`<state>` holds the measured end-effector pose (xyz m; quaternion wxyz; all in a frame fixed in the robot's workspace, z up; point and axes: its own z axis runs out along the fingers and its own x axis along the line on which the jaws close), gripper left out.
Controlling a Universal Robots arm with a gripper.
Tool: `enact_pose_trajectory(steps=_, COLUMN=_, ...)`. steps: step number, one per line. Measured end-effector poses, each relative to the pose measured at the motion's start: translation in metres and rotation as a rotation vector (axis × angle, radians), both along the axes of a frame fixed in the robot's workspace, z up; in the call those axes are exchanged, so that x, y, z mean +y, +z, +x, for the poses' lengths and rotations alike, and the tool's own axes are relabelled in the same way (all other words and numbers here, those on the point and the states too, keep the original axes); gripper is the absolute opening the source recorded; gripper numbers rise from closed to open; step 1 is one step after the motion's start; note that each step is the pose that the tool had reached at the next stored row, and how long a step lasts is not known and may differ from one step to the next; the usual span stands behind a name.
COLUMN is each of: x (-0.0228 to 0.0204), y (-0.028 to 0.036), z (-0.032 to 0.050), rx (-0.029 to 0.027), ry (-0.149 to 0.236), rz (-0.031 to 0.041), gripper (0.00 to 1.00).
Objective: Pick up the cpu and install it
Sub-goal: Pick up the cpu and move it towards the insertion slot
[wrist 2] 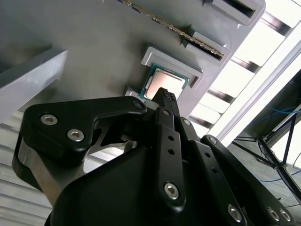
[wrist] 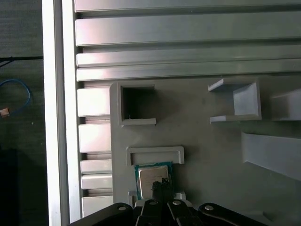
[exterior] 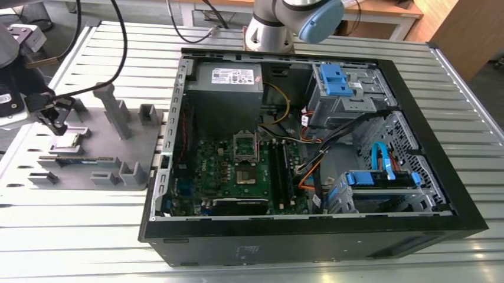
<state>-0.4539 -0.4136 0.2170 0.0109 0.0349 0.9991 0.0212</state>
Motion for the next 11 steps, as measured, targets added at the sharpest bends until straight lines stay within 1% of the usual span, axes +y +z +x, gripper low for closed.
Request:
enact_pose_trajectory(steps=4, x=0.0, y=-0.0035, z=0.0, rx=0.002, ry=0.003, rz=-0.0035, gripper=0.11)
enact_pose_trajectory(steps=8, x=0.0, y=-0.0058, z=0.0, rx=0.0021, ry=0.008, rz=-0.004, gripper=0.11)
enact_pose_trajectory(steps=11, x=0.0, y=-0.0061, z=-0.0001, rx=0.0024, ry=0.012, rz=-0.0041, gripper=0.11)
